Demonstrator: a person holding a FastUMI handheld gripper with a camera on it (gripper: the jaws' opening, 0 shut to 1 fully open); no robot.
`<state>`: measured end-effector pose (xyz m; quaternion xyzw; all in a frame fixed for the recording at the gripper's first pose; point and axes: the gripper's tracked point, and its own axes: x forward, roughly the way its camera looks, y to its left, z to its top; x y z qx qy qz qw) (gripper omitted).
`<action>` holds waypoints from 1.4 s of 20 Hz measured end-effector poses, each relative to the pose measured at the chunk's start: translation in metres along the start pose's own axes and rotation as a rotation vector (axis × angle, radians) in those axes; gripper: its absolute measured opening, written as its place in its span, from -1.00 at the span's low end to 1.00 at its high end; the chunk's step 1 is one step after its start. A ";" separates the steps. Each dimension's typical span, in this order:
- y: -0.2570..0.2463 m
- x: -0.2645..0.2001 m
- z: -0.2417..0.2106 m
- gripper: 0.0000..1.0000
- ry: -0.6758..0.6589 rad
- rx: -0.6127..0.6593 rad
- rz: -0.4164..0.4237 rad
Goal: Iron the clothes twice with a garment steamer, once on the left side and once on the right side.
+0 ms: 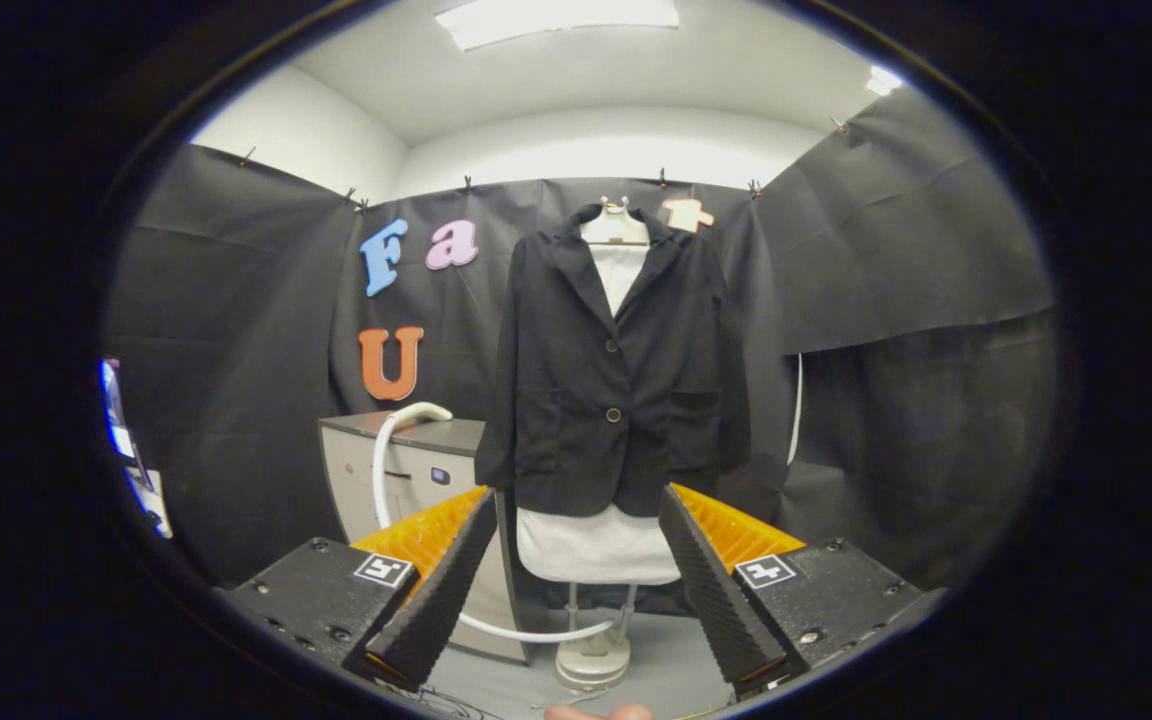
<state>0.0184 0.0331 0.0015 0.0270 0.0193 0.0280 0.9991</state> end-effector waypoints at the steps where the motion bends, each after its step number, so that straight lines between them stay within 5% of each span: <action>1: 0.008 0.005 0.000 1.00 0.000 0.003 -0.002; 9: 0.112 0.066 0.009 1.00 0.025 0.026 0.023; 21: 0.302 0.187 0.067 1.00 0.148 0.097 0.264; 28: 0.371 0.290 0.054 1.00 0.331 0.058 0.365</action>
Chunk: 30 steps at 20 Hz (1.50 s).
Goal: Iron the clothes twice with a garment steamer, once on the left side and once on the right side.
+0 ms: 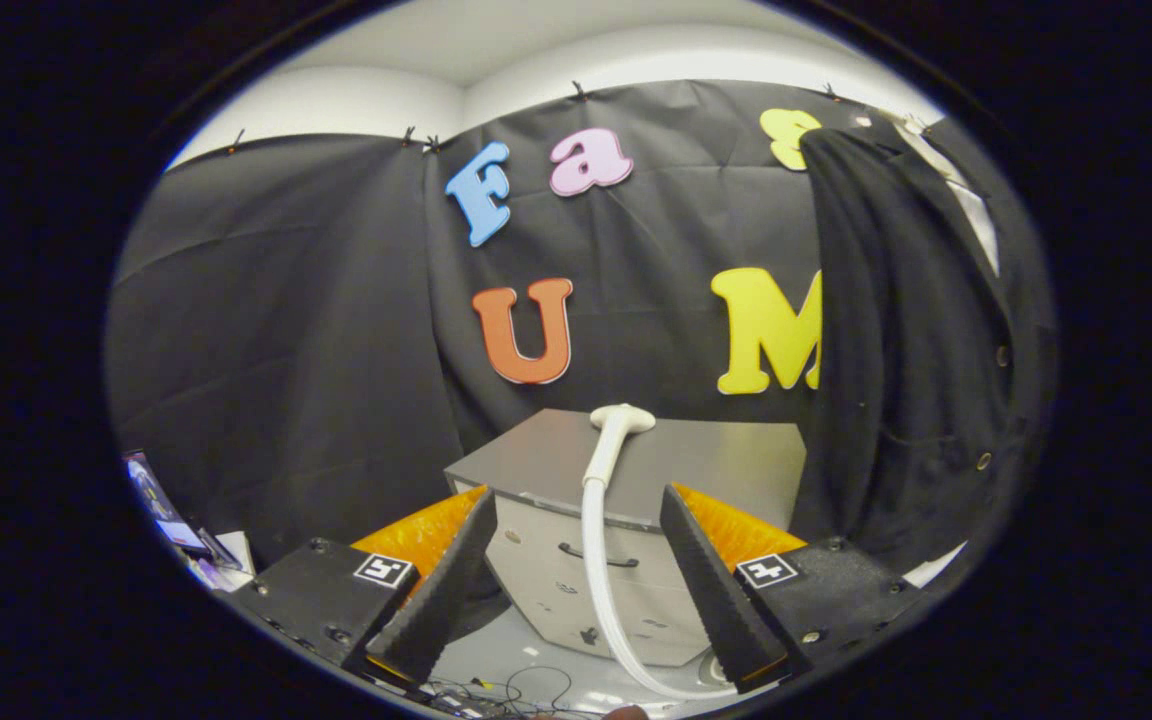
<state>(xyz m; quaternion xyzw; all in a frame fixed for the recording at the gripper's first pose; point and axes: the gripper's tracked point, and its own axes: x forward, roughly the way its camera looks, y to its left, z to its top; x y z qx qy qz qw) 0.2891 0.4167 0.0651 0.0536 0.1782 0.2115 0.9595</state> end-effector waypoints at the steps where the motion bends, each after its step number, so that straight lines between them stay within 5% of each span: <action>1: -0.001 0.018 0.003 1.00 0.027 0.000 0.003; 12: -0.027 0.229 -0.001 1.00 0.478 0.049 -0.017; 22: -0.038 0.287 -0.043 0.91 0.725 -0.021 -0.172; 26: -0.043 0.293 -0.054 0.65 0.769 0.013 -0.219; 30: -0.045 0.292 -0.049 0.05 0.729 0.072 -0.238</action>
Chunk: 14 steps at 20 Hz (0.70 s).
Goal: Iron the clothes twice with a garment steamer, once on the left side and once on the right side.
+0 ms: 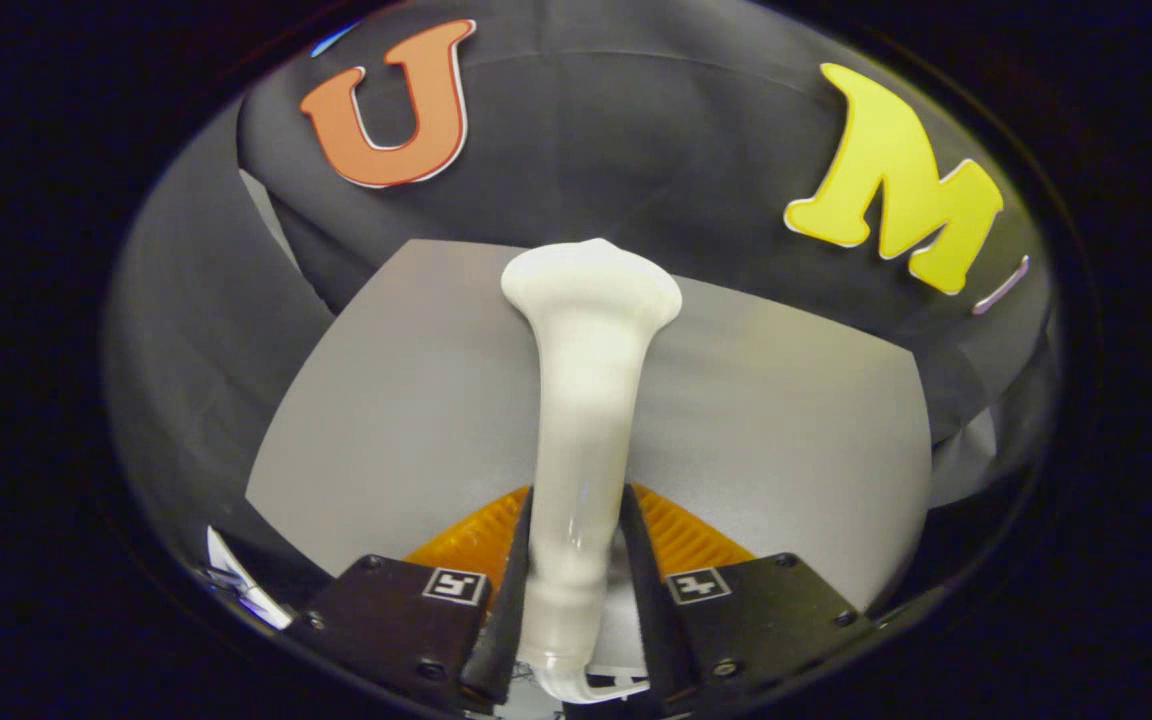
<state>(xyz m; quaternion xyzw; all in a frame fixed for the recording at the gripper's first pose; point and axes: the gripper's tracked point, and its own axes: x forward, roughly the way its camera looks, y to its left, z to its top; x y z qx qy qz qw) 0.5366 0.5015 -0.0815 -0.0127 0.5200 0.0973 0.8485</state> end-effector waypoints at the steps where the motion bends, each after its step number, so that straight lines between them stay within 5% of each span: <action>1: 0.001 -0.002 0.000 -0.07 -0.018 0.011 0.004; 7: -0.015 -0.021 -0.019 -0.45 -0.051 0.119 0.045; 14: -0.019 -0.099 -0.040 -0.44 -0.173 0.067 0.118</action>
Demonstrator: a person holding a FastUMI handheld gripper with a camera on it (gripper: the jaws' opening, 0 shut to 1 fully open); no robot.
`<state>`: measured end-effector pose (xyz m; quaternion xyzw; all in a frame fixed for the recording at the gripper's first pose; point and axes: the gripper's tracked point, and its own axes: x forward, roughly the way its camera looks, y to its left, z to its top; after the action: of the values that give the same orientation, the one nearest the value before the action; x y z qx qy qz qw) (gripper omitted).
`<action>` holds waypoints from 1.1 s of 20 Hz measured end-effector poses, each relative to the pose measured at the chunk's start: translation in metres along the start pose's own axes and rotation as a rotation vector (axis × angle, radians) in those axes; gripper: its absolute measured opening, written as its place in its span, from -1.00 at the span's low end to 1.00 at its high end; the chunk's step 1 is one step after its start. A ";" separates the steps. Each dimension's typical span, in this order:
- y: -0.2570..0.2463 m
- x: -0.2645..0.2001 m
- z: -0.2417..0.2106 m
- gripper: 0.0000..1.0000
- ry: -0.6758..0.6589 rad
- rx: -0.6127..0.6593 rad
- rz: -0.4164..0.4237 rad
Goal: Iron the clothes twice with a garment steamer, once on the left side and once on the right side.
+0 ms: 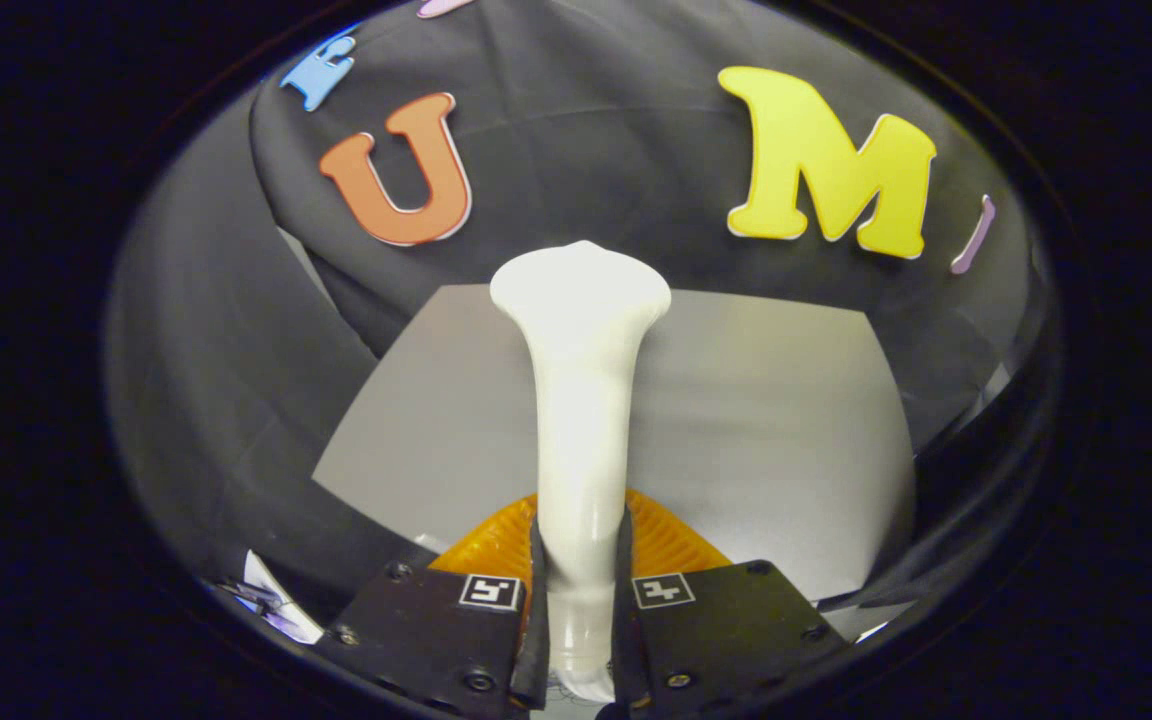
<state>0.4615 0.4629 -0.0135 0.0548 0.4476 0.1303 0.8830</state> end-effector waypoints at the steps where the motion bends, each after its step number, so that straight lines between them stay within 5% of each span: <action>1: 0.000 -0.015 0.000 -0.45 -0.022 -0.010 0.010; 11: -0.016 -0.143 -0.025 -0.45 -0.255 -0.061 0.057; 22: -0.125 -0.285 -0.028 -0.45 -0.659 -0.016 -0.156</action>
<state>0.3004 0.2629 0.1646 0.0524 0.1399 0.0413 0.9879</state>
